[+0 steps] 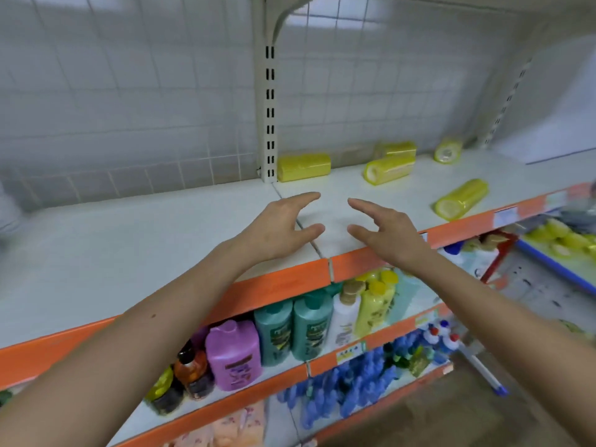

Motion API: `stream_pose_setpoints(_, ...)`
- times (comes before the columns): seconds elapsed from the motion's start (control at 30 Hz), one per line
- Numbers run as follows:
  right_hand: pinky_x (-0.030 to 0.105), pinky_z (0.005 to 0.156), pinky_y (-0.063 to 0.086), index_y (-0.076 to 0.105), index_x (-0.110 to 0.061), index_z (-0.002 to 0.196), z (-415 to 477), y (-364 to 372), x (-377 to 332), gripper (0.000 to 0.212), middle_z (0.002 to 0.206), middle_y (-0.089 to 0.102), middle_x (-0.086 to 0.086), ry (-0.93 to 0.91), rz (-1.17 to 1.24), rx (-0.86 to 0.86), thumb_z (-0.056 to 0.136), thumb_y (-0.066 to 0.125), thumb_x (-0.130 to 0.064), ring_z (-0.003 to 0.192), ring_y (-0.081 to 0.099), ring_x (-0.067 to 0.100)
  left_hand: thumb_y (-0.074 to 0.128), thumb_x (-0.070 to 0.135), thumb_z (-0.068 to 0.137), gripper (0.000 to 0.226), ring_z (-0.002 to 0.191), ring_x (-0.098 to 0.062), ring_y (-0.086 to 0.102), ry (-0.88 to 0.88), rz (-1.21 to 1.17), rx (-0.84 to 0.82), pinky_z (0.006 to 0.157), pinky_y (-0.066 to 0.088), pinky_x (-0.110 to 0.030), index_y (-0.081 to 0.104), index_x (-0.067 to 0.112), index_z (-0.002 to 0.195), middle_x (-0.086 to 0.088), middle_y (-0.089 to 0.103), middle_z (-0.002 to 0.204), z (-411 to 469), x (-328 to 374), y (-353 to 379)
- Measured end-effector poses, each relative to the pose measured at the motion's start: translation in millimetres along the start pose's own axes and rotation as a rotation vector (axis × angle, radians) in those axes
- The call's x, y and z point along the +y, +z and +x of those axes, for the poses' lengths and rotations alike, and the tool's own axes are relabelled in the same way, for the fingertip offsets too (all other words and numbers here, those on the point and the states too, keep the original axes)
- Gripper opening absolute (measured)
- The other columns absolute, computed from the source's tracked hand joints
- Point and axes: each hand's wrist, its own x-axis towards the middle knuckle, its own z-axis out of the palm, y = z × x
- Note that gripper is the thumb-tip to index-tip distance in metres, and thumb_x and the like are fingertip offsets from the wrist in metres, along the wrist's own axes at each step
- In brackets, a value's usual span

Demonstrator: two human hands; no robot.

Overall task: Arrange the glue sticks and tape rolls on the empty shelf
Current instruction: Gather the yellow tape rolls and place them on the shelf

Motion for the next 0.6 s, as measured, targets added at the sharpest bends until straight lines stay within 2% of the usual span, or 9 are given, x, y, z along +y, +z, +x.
stream_pose_setpoints(0.07,0.011,0.092,0.026,0.041,-0.022,0.136,5,-9,19,0.049,0.143,0.04,-0.003,0.021,0.009,0.019,0.089,0.056,-0.019,0.128,0.042,0.018,0.053,0.031,0.091,0.057,0.137,-0.014,0.03,0.019,-0.017,-0.018,0.101,0.017,-0.012,0.031,0.018,0.142,0.001,0.032,0.15,23,7,13)
stream_pose_setpoints(0.2,0.007,0.082,0.026,0.039,-0.023,0.136,24,-26,56,0.051,0.144,0.039,-0.001,0.049,-0.048,0.009,0.089,0.057,-0.021,0.124,0.045,0.019,0.054,0.03,0.091,0.058,0.136,-0.015,0.032,0.059,-0.028,-0.055,0.1,0.018,-0.012,0.031,0.017,0.142,0.001,0.033,0.149,73,12,37)
stream_pose_setpoints(0.33,0.007,0.078,0.029,0.04,-0.024,0.136,68,-42,90,0.054,0.14,0.045,0.0,0.045,-0.094,0.033,0.086,0.06,-0.02,0.102,0.059,0.03,0.055,0.029,0.091,0.058,0.136,-0.016,0.031,0.075,0.008,-0.042,0.102,0.018,-0.014,0.031,0.015,0.142,0.0,0.033,0.149,130,-4,54)
stream_pose_setpoints(0.4,0.011,0.085,0.031,0.037,-0.025,0.137,97,-48,104,0.057,0.143,0.041,-0.001,0.028,-0.14,0.015,0.086,0.061,-0.021,0.093,0.06,0.027,0.054,0.03,0.09,0.058,0.136,-0.017,0.029,0.045,0.029,-0.037,0.105,0.019,-0.018,0.031,0.016,0.142,0.001,0.034,0.148,158,-19,60)
stream_pose_setpoints(0.47,0.019,0.095,0.03,0.033,-0.025,0.139,123,-50,118,0.06,0.147,0.035,-0.003,0.003,-0.197,-0.034,0.085,0.061,-0.021,0.109,0.055,0.025,0.055,0.03,0.09,0.058,0.136,-0.019,0.03,0.005,0.042,-0.029,0.107,0.02,-0.021,0.032,0.015,0.142,-0.001,0.036,0.147,180,-32,63)
stream_pose_setpoints(0.53,0.02,0.1,0.028,0.028,-0.024,0.141,151,-51,133,0.065,0.148,0.032,-0.004,-0.039,-0.264,-0.076,0.085,0.061,-0.021,0.13,0.041,0.019,0.055,0.03,0.09,0.058,0.135,-0.021,0.032,-0.012,0.064,-0.019,0.107,0.021,-0.023,0.033,0.015,0.141,-0.003,0.037,0.146,202,-40,67)
stream_pose_setpoints(0.6,0.02,0.103,0.025,0.022,-0.024,0.143,172,-52,146,0.068,0.15,0.028,-0.006,-0.074,-0.32,-0.106,0.086,0.06,-0.021,0.137,0.028,0.011,0.055,0.029,0.09,0.058,0.135,-0.022,0.032,-0.003,0.081,-0.008,0.107,0.02,-0.022,0.033,0.015,0.141,-0.003,0.037,0.146,220,-42,73)
